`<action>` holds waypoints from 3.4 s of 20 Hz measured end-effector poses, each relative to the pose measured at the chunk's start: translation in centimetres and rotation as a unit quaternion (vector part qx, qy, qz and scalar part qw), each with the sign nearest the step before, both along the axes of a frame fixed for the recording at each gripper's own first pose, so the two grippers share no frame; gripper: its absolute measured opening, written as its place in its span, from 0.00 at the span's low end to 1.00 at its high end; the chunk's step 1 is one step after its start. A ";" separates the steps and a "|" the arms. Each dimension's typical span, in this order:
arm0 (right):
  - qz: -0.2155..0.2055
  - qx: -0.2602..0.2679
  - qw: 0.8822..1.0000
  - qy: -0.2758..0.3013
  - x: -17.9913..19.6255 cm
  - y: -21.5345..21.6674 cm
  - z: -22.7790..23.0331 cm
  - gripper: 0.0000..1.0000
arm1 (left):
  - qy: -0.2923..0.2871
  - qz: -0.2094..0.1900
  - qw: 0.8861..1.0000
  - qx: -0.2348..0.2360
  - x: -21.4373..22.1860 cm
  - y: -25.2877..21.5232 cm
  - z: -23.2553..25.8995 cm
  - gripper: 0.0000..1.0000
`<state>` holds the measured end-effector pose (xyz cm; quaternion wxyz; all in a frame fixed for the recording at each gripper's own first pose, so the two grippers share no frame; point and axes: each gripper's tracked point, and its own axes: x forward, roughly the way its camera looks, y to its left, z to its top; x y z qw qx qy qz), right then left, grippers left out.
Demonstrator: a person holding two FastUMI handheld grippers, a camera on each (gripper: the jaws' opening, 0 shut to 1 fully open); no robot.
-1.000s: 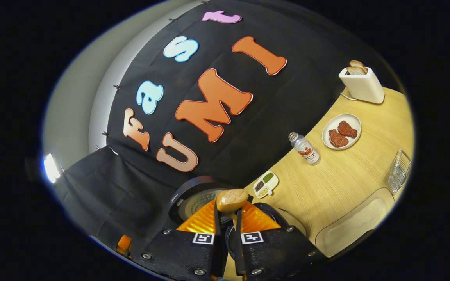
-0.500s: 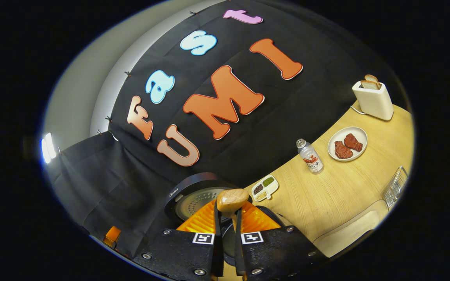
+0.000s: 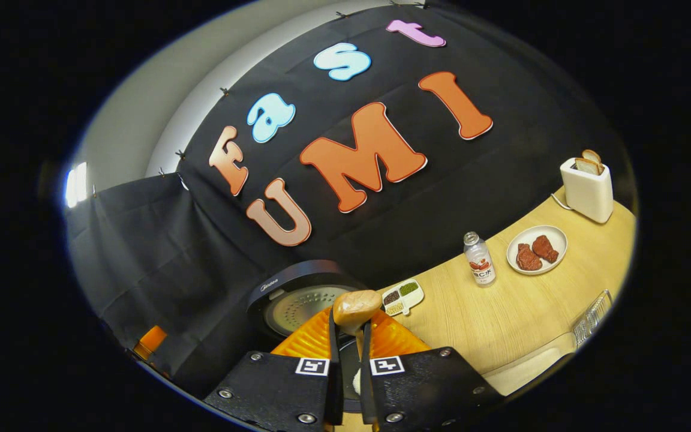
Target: Close the left gripper, press the button to open the rice cooker; take a wooden spoon from the chopstick holder with the right hand, scoop a spoonful of rice and pour it into the rice cooker, then put the wooden spoon back into the chopstick holder.
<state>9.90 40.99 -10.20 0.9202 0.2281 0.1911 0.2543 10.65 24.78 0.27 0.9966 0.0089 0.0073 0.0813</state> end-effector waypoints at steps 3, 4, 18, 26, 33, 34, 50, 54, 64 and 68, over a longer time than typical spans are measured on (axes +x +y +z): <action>0.007 -0.019 1.000 -0.018 -0.3 0.3 0.5 0.11 | -0.001 -0.002 1.000 0.001 -0.1 0.1 0.2 1.00; 0.009 -0.025 0.999 -0.024 -0.3 0.4 0.5 0.11 | -0.001 -0.004 1.000 -0.001 0.0 0.1 0.3 1.00; 0.037 -0.115 0.986 -0.112 -1.3 2.5 1.5 0.11 | -0.003 -0.007 1.000 -0.003 0.2 0.3 0.0 0.97; 0.077 -0.181 0.967 -0.163 -2.9 4.4 0.9 0.11 | -0.003 -0.008 1.000 -0.005 0.1 0.3 -0.3 0.94; 0.111 -0.227 0.950 -0.185 -3.8 5.6 -0.4 0.11 | 0.000 -0.003 1.000 -0.001 -0.2 0.9 -0.9 0.94; 0.116 -0.234 0.947 -0.187 -4.0 5.8 -0.6 0.11 | 0.001 -0.003 1.000 0.000 -0.2 1.0 -0.9 1.00; 0.103 -0.146 0.981 -0.074 -2.9 1.9 -0.8 0.11 | -0.012 -0.017 1.000 -0.005 0.1 -0.4 -0.2 0.94; 0.069 -0.129 0.988 -0.049 -2.0 -2.9 -0.4 0.11 | -0.016 -0.020 1.000 -0.007 0.7 -1.5 0.2 0.94; -0.040 -0.155 0.987 -0.019 -0.2 -19.8 -0.9 0.11 | -0.025 -0.020 0.999 -0.009 2.0 -6.1 0.7 0.94; -0.072 -0.170 0.983 -0.005 0.1 -25.6 -2.1 0.11 | -0.023 -0.018 0.999 -0.017 2.4 -8.3 0.6 0.94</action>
